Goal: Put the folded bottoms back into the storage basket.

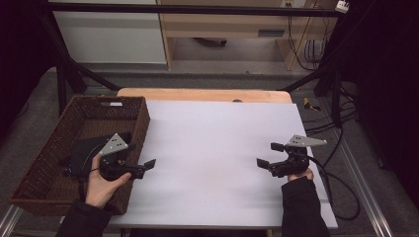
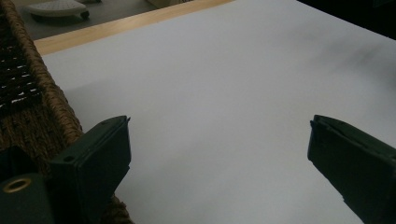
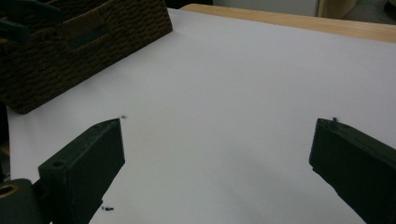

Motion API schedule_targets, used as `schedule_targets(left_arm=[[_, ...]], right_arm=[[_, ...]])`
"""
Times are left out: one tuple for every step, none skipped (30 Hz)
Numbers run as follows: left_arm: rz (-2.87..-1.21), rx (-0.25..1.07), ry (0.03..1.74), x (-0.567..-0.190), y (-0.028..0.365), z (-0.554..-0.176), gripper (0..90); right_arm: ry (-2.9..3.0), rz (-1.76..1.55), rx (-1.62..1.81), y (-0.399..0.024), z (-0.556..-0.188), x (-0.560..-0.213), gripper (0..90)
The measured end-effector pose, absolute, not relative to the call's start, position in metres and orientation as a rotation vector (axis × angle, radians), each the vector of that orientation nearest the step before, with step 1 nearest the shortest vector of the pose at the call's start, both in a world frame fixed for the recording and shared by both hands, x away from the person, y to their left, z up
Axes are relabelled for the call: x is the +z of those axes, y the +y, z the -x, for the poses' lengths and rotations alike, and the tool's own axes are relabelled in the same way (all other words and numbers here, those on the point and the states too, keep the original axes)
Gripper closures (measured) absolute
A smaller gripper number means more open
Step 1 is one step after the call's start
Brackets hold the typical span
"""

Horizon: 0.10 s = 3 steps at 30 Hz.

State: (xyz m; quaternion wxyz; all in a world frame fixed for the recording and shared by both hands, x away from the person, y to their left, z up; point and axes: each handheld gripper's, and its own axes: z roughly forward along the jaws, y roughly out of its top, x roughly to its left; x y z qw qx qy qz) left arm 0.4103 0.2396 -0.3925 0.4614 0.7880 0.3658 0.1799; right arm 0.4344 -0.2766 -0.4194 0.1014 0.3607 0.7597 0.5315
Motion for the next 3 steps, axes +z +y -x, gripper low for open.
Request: schedule_targets(left_arm=[[-1.940,0.443,0.899,-0.3927,0.2396,-0.4103,6.1],[-1.940,0.442,0.899,-0.3928,0.2396,-0.4103,6.1],[-1.942,0.443,0.898,-0.3929,0.2395,-0.4102,6.1]], right_arm=[[2.244,-1.066,1.569,-0.2766,-0.4346,-0.4197,3.4],[2.244,-1.066,1.569,-0.2766,-0.4346,-0.4197,3.4],[2.245,-1.067,1.569,-0.2766,-0.4346,-0.4197,3.4]])
